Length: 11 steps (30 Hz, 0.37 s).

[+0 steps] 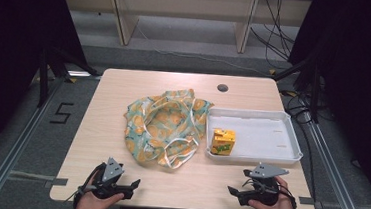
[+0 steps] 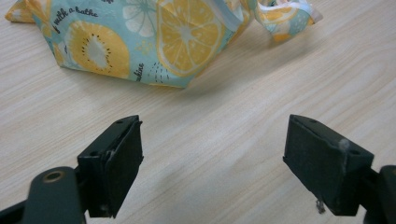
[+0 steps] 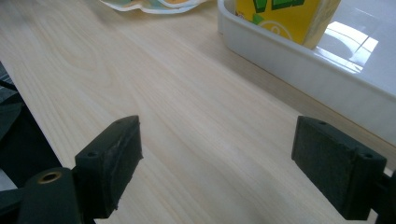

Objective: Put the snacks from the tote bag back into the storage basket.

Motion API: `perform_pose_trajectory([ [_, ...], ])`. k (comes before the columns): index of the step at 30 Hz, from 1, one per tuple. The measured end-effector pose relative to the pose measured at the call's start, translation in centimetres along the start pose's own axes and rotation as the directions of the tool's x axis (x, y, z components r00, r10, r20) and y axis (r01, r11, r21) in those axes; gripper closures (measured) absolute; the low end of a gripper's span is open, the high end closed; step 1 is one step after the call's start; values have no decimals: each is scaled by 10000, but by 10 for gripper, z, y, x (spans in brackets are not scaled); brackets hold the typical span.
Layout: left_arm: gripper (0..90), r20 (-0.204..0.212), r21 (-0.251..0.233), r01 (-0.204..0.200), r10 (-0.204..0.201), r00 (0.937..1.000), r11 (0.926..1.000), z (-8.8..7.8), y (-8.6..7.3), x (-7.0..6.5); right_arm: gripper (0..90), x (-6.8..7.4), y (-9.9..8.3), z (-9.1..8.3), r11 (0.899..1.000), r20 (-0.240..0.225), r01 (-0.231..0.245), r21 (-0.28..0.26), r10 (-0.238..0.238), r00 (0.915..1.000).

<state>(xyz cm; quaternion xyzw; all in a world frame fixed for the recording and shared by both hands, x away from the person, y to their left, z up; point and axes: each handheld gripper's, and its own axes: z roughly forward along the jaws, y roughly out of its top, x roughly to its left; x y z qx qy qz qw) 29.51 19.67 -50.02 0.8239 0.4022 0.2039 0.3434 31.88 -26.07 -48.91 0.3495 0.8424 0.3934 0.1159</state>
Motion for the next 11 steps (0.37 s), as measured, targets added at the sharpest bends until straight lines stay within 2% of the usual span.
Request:
perform_pose_trajectory([
  [8, 189, -67, -27, -5, 5, 10000, 10000, 1, 0, 0, 172, 1, -1, 0, 9999, 123, -143, 66, 142, 9998],
  [9, 189, -146, -212, 199, -202, 9997, 9996, 2, 0, -2, 171, 1, -1, 0, 9999, 131, -154, 77, 153, 9998],
  [11, 189, -59, -263, 279, -281, 9996, 9993, 3, 0, -2, 171, 0, -1, 0, 9999, 18, -132, 91, 132, 9999],
])
